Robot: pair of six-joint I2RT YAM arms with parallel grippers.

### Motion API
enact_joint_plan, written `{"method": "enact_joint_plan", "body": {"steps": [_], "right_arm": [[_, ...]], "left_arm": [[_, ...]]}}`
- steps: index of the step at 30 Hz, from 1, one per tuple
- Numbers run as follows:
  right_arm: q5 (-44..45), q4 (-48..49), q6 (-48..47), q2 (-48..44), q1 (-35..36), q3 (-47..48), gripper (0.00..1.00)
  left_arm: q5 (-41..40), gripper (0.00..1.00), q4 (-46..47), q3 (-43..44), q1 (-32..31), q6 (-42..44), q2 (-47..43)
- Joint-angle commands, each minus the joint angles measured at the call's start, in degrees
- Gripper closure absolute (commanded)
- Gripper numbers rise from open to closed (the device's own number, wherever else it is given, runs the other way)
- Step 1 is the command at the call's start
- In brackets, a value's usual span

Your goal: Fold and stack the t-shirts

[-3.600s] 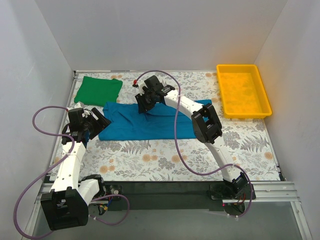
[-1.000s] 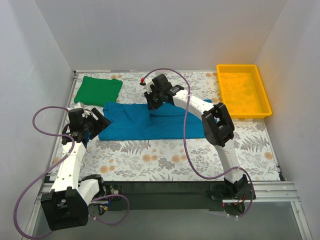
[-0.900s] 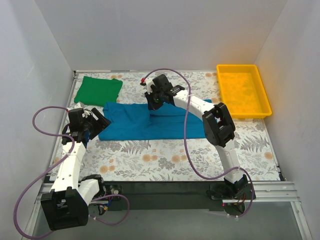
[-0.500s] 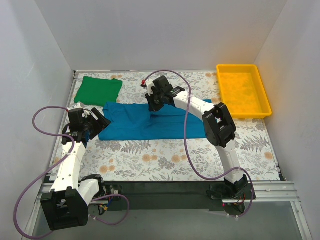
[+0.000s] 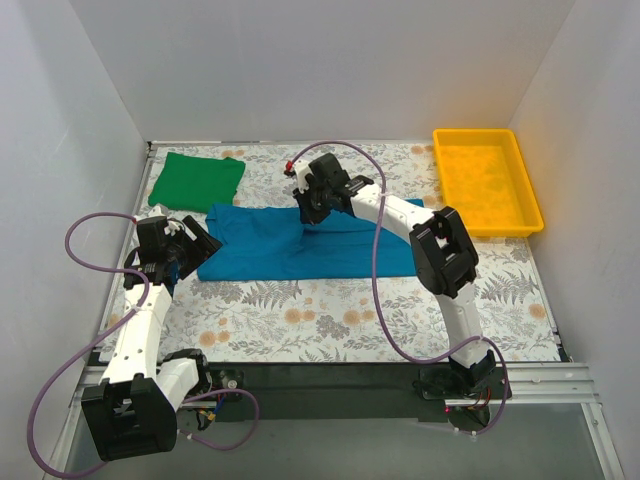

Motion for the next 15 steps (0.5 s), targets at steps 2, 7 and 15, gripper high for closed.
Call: {"method": "enact_joint_plan", "body": {"steps": [2,7,15], "right_arm": [[0.69,2.24,-0.73,-4.50,-0.17,-1.76,0.99],[0.60,2.68,-0.91,-5.55,-0.26,-3.17,0.99],[0.69,3.29,-1.26,-6.78,-0.17,-5.10,0.99]], "left_arm": [[-0.21,0.30,0.79,-0.77,0.34,0.69,-1.01],[-0.13,0.30,0.87,-0.77,0.34,0.69,-1.01],[-0.13,0.30,0.87,-0.77,0.43,0.69,-0.93]]}}
